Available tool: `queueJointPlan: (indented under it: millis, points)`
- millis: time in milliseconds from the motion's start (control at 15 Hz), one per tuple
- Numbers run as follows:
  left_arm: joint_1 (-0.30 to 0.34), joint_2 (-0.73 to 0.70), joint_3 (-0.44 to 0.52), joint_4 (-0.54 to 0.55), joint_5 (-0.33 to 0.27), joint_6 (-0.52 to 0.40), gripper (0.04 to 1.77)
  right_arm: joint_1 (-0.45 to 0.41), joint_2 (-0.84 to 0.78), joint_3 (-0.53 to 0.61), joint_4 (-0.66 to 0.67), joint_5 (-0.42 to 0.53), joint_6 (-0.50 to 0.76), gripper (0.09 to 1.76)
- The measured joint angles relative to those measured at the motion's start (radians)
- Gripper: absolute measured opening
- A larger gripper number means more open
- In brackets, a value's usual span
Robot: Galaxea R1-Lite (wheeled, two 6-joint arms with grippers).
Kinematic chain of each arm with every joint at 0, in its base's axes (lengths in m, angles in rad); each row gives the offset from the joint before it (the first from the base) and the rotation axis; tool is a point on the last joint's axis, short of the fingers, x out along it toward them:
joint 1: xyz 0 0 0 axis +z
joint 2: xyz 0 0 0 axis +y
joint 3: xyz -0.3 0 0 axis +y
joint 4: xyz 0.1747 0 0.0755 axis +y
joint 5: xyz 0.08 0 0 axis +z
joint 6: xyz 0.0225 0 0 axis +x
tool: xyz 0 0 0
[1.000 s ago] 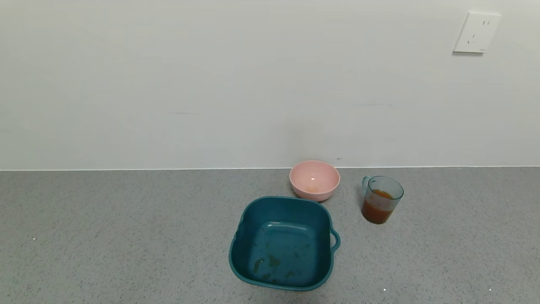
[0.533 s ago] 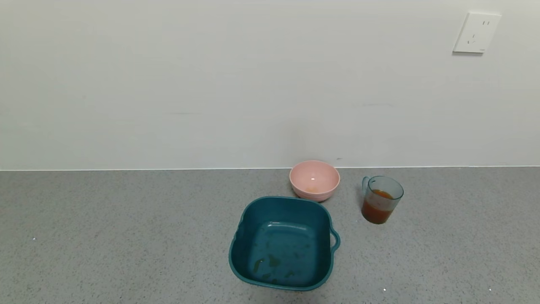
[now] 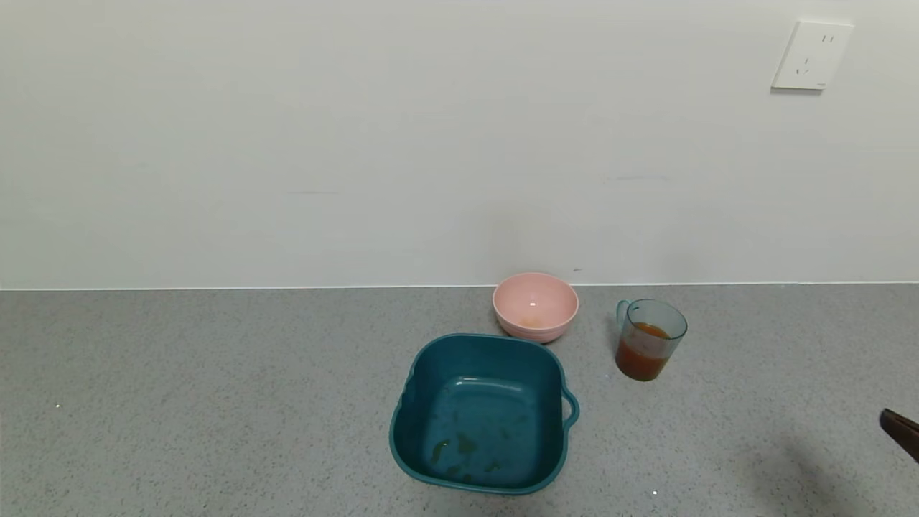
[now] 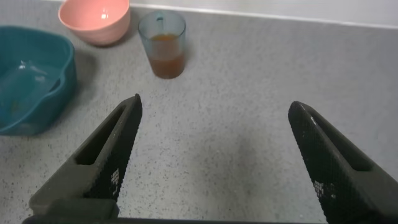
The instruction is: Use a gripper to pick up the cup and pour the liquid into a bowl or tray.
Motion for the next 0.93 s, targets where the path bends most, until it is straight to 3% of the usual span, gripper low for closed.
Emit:
queueJointPlan:
  millis: [467,933]
  points:
    - [0.0,0.0,0.0,0.0,0.0,0.0,1.72,0.078,0.489,0.048,-0.315,0.049,0.002,1.71]
    - [0.0,0.0,0.0,0.0,0.0,0.0,1.72,0.13,0.863,0.059,-0.654,0.05,0.001,1.71]
